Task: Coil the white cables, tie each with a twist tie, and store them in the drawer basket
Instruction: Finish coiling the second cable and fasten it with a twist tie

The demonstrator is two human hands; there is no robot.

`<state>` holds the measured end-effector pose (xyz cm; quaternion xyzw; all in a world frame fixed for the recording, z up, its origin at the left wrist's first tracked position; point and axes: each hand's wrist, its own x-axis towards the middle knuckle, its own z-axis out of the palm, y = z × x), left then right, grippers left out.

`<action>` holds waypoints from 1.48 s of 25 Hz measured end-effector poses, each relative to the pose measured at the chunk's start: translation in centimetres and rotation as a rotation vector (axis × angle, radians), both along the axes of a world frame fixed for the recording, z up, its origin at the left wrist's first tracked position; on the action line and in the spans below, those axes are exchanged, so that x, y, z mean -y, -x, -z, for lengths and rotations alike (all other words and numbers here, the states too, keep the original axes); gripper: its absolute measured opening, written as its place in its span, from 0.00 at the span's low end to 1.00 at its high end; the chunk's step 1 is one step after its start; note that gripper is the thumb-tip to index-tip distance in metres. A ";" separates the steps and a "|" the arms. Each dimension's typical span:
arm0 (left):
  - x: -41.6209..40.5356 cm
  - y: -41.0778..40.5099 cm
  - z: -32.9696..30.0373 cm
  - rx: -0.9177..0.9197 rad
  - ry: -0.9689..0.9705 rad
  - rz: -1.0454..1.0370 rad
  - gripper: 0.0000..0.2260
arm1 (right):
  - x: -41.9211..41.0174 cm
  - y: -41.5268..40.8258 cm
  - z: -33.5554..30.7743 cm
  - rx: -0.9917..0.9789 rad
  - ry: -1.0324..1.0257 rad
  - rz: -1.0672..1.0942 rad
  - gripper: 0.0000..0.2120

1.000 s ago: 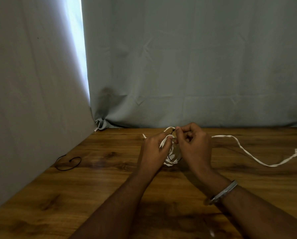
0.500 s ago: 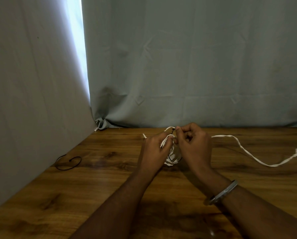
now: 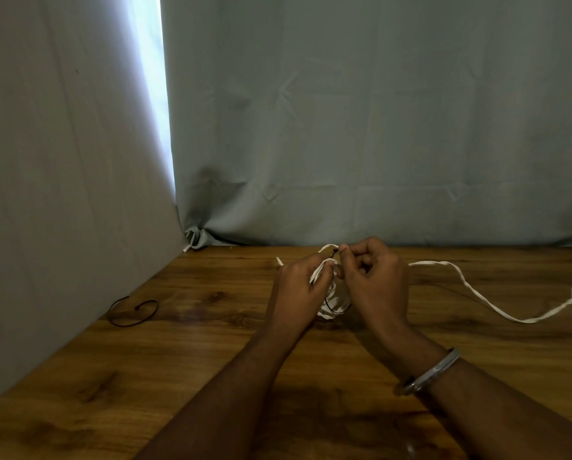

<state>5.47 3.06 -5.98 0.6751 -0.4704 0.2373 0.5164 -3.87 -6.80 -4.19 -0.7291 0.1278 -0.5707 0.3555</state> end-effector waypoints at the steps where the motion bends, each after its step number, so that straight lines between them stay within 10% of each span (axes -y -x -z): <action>1: 0.0 0.0 0.0 0.000 0.000 0.000 0.11 | 0.0 0.0 0.0 -0.004 -0.001 -0.001 0.09; 24: -0.3 -0.8 0.3 -0.030 -0.050 0.028 0.08 | 2.9 0.8 -2.0 -0.249 -0.041 -0.478 0.05; 37: 0.3 -0.7 0.5 -0.111 -0.032 0.072 0.13 | 3.3 0.3 -1.2 -0.290 -0.079 -0.226 0.09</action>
